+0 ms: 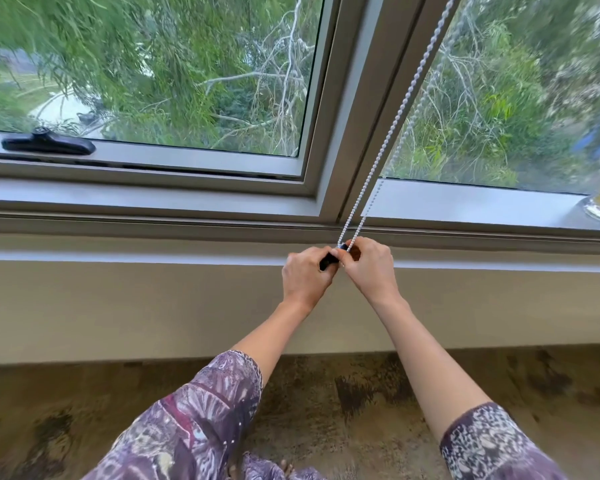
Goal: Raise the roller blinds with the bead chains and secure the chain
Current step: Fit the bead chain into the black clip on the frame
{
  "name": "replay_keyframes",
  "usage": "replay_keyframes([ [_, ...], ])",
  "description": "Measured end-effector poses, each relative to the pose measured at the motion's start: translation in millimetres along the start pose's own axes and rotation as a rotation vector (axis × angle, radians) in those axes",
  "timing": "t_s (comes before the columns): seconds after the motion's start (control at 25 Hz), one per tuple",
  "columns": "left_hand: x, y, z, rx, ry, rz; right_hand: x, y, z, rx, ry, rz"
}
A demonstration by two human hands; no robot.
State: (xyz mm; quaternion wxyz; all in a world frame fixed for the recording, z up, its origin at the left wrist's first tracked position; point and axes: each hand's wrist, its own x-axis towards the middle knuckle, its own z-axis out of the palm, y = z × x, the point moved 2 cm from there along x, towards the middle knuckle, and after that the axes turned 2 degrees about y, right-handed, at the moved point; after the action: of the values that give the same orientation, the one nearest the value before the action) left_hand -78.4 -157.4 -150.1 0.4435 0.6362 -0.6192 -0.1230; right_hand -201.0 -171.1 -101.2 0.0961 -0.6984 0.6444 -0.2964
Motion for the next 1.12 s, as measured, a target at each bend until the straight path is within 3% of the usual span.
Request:
replay_keyframes([
  [0.12, 3, -2, 1, 0.004, -0.001, -0.013, -1, -5, 1, 0.134, -0.033, 0.007],
  [0.36, 3, 0, 11, -0.016, -0.088, -0.082, 1, -3, 8, 0.056, -0.046, 0.019],
  [0.6, 5, 5, 15, 0.018, -0.076, -0.177, 1, -7, 16, 0.012, 0.056, 0.094],
  [0.96, 2, 4, 10, -0.098, -0.041, -0.131, -12, -3, 17, 0.386, 0.151, 0.118],
  [1.12, 4, 5, 12, -0.093, -0.077, -0.182, -8, -4, 19, 0.357, 0.175, 0.115],
])
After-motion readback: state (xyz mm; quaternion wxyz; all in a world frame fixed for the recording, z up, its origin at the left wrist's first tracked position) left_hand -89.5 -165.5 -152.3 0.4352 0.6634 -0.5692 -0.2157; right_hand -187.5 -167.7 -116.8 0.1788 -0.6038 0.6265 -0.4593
